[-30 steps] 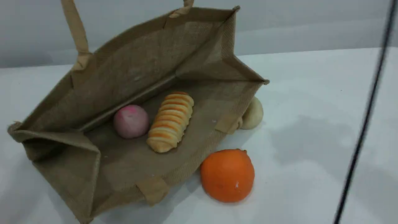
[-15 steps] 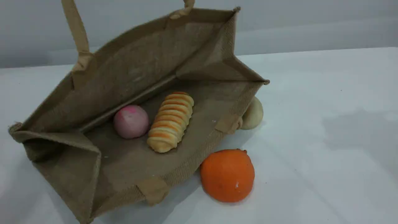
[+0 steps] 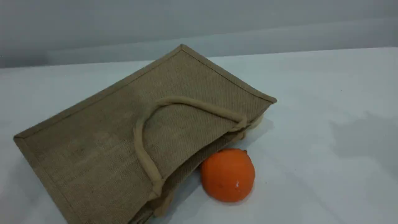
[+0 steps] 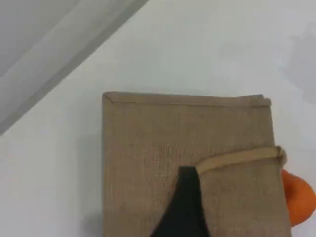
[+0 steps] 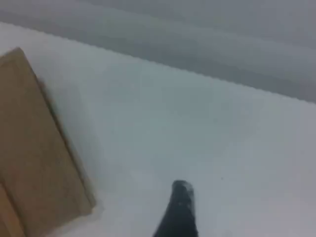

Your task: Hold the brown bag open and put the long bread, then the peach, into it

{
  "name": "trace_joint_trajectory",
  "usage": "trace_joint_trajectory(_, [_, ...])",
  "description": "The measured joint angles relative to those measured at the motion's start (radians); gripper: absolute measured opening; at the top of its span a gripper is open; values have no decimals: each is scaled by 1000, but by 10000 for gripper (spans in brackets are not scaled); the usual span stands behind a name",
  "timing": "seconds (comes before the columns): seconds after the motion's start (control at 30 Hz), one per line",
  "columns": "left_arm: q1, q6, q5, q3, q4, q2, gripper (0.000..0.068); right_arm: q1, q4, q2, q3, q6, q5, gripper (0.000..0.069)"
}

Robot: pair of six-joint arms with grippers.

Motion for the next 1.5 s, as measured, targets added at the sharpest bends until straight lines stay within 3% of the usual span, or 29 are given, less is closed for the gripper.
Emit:
trace_joint_trajectory(0.27, [0, -190, 47, 0, 172, -191, 584, 0, 1, -182, -141, 0, 244, 573])
trace_joint_trajectory(0.43, [0, -327, 81, 0, 264, -330, 584, 4, 32, -334, -162, 0, 399, 573])
trace_joint_trajectory(0.63, [0, -447, 77, 39, 294, -492, 584, 5, 119, -541, -161, 0, 528, 573])
trace_joint_trajectory(1.0, [0, -478, 76, 302, 294, -862, 584, 5, 224, -919, -160, 26, 556, 573])
trace_joint_trajectory(1.27, [0, -477, 76, 594, 294, -1211, 584, 5, 238, -1125, -33, 8, 554, 573])
trace_joint_trajectory(1.5, [0, -465, 76, 818, 294, -1478, 584, 5, 235, -1295, 209, -48, 553, 573])
